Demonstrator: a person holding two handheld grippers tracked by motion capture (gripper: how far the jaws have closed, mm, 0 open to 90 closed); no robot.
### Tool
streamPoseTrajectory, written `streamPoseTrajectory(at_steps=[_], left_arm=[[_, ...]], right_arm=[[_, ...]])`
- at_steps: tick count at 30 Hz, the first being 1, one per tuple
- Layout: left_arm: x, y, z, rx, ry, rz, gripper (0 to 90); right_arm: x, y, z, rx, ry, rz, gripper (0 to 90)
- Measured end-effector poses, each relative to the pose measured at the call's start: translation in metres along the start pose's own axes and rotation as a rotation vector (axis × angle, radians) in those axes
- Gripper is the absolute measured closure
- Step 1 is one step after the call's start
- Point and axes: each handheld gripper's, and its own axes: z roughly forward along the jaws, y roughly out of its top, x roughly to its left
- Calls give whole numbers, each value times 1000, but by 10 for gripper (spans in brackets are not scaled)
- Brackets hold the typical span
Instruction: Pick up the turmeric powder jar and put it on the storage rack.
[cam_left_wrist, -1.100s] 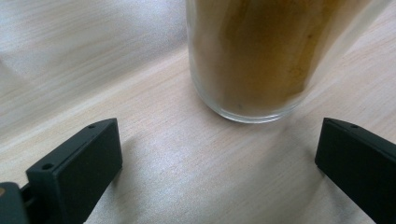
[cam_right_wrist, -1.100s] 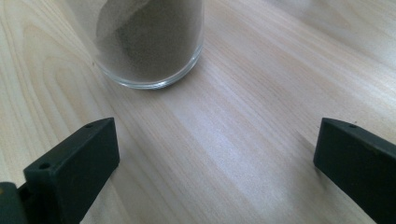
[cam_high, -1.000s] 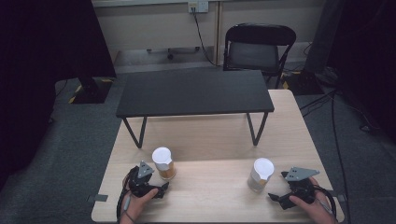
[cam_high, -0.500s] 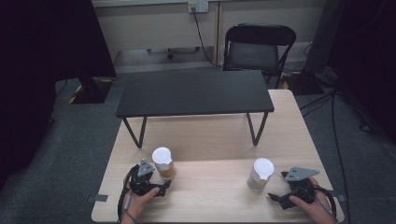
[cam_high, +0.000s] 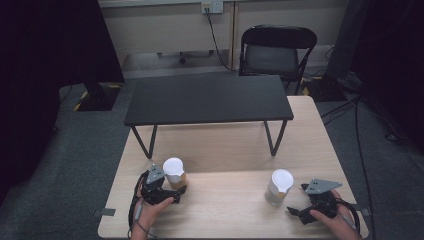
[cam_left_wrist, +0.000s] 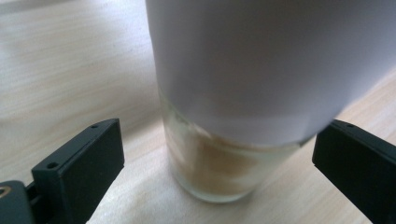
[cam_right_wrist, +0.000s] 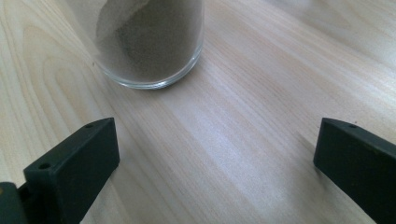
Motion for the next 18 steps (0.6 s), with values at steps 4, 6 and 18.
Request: streamPoseTrajectory(at_steps=[4, 6, 18], left_arm=[[-1, 3, 1, -6, 4, 2, 16], [-1, 3, 1, -14, 4, 0, 20], [-1, 11, 3, -38, -3, -2, 87]], right_arm=[[0, 0, 0, 0, 0, 0, 0], [0, 0, 0, 0, 0, 0, 0], [0, 0, 0, 0, 0, 0, 0]])
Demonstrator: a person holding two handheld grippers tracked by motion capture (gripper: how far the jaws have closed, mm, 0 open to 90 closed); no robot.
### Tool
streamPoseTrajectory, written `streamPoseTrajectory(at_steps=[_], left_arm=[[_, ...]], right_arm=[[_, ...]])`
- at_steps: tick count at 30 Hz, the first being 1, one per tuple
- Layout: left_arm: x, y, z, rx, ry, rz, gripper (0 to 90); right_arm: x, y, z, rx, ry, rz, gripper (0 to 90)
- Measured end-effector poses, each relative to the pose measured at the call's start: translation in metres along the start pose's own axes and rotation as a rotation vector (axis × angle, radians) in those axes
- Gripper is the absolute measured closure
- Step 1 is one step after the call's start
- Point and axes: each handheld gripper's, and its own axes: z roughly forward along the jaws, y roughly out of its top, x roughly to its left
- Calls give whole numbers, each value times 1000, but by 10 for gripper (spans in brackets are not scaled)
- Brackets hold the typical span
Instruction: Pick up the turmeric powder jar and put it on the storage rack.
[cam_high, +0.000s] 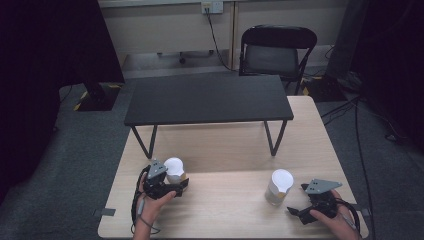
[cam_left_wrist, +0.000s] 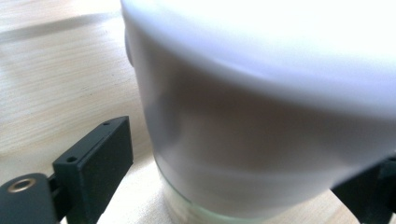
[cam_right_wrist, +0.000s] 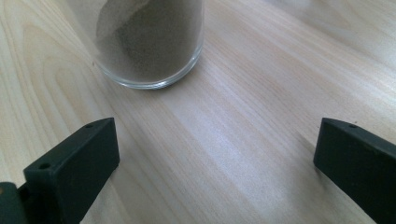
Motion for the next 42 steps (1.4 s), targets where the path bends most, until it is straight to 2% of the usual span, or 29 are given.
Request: streamPoseTrajectory(at_steps=[7, 22, 38, 42], left_arm=[[-3, 2, 3, -4, 6, 18, 151], [-7, 1, 4, -18, 18, 31, 277], [-7, 0, 4, -26, 18, 59, 304], [-7, 0, 3, -29, 23, 48, 306]], right_arm=[[0, 0, 0, 0, 0, 0, 0], [0, 0, 0, 0, 0, 0, 0], [0, 0, 0, 0, 0, 0, 0], [0, 0, 0, 0, 0, 0, 0]])
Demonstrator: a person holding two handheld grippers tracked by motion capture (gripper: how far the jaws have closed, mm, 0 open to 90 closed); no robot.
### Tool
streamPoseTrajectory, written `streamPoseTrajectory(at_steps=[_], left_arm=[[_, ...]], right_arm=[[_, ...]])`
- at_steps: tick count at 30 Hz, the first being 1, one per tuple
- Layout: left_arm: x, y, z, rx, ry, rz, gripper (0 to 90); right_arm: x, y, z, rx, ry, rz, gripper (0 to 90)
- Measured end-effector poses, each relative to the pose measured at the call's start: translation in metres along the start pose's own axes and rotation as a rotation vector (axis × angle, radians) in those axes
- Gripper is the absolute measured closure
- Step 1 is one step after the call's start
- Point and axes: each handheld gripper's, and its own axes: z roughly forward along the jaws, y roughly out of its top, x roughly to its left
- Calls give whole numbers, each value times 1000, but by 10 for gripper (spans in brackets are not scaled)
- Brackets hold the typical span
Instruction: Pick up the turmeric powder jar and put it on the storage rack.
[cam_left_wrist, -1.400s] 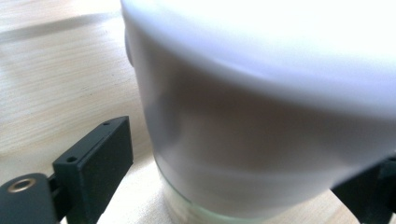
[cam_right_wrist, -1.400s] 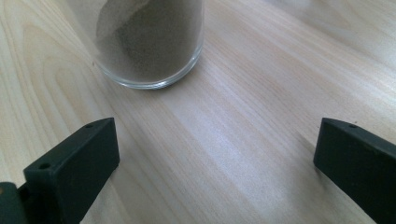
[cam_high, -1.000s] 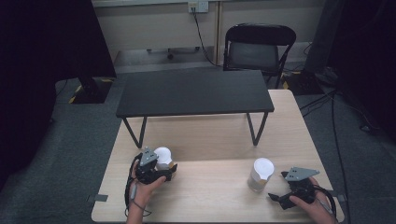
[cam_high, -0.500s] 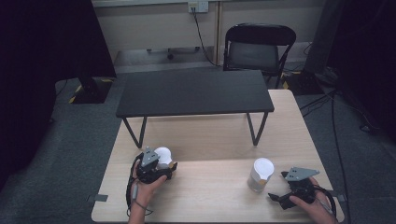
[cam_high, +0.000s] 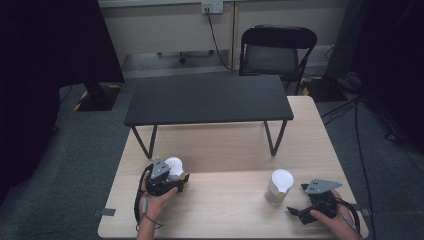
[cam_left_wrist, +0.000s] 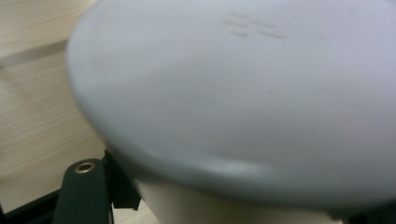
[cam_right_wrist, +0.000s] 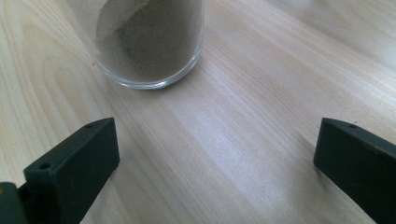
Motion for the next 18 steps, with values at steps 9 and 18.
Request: streamPoseTrajectory(at_steps=[9, 18], left_arm=[[2, 0, -4, -7, 4, -13, 306], [6, 11, -10, -2, -8, -18, 306]], right_arm=[[0, 0, 0, 0, 0, 0, 0], [0, 0, 0, 0, 0, 0, 0]])
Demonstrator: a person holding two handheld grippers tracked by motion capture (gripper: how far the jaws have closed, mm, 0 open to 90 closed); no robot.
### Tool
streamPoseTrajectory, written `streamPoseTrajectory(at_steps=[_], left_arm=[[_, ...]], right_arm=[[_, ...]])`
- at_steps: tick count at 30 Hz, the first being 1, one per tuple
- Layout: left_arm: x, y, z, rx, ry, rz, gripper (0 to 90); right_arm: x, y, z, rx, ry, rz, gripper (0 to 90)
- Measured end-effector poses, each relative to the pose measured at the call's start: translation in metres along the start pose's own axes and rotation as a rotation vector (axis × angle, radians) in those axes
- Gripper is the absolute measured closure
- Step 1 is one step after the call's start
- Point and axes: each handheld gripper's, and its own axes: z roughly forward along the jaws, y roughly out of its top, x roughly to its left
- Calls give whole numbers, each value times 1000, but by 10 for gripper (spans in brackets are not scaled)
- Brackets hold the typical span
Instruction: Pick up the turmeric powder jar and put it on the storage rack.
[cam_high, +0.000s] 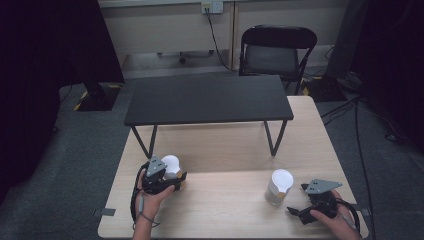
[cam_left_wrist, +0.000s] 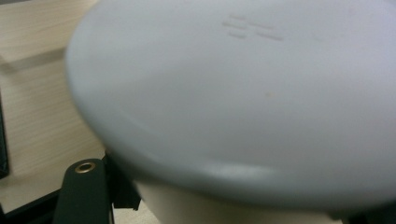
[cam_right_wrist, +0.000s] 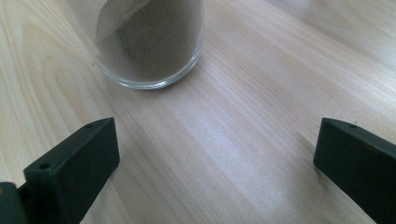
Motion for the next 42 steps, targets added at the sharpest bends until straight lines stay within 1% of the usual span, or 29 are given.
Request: streamPoseTrajectory(at_steps=[1, 5, 7, 8, 9, 11, 13, 15, 18, 20, 22, 25, 32, 37, 40, 42], left_arm=[[1, 1, -1, -1, -2, -4, 306], [2, 10, -2, 8, -13, 5, 307], [2, 14, -2, 9, -18, 12, 307], [2, 16, -2, 12, -21, 23, 306], [2, 18, -2, 13, -22, 19, 306], [2, 24, -2, 25, -23, 32, 307], [3, 26, -2, 28, -25, 31, 307], [3, 31, -4, 26, -25, 20, 307], [3, 35, -5, 26, -26, 27, 307], [4, 39, -6, 24, -33, 18, 307], [5, 44, -8, 20, -35, 21, 307], [7, 46, -9, 13, -40, 13, 307], [8, 59, -14, 1, -34, 15, 307], [9, 70, -19, 4, -30, 23, 307], [10, 78, -22, 8, -34, 26, 307], [10, 80, -22, 8, -34, 29, 307]], right_arm=[[0, 0, 0, 0, 0, 0, 0], [0, 0, 0, 0, 0, 0, 0], [0, 0, 0, 0, 0, 0, 0], [0, 0, 0, 0, 0, 0, 0], [0, 0, 0, 0, 0, 0, 0], [0, 0, 0, 0, 0, 0, 0], [0, 0, 0, 0, 0, 0, 0], [0, 0, 0, 0, 0, 0, 0], [0, 0, 0, 0, 0, 0, 0], [0, 0, 0, 0, 0, 0, 0], [0, 0, 0, 0, 0, 0, 0], [0, 0, 0, 0, 0, 0, 0], [0, 0, 0, 0, 0, 0, 0], [0, 0, 0, 0, 0, 0, 0], [0, 0, 0, 0, 0, 0, 0], [0, 0, 0, 0, 0, 0, 0]])
